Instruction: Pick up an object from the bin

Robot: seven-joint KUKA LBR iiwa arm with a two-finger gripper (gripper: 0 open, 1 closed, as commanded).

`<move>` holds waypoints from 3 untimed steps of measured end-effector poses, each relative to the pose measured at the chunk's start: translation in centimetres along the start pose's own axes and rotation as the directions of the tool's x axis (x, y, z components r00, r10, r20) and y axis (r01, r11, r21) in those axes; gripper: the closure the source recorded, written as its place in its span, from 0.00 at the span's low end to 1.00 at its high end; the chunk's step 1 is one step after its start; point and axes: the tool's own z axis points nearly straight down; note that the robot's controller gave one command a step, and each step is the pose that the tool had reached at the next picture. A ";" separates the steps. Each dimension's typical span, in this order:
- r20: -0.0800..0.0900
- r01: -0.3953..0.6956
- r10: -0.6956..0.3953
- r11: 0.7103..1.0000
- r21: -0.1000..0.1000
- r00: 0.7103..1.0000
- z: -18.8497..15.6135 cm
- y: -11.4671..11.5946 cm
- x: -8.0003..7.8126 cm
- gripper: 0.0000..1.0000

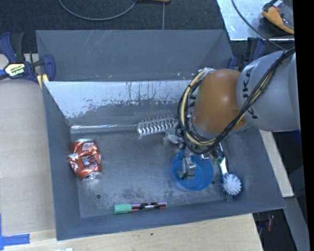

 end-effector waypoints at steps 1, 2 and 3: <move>0.011 -0.019 0.019 1.000 0.000 1.000 -0.7 0.4 -1.2 1.00; 0.011 -0.018 0.018 1.000 0.000 1.000 -0.7 0.4 -1.2 1.00; 0.020 0.003 -0.003 1.000 0.002 1.000 -6.6 0.3 -0.8 1.00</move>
Offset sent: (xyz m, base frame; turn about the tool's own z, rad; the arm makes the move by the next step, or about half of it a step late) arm 0.0000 0.0000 0.0000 0.0000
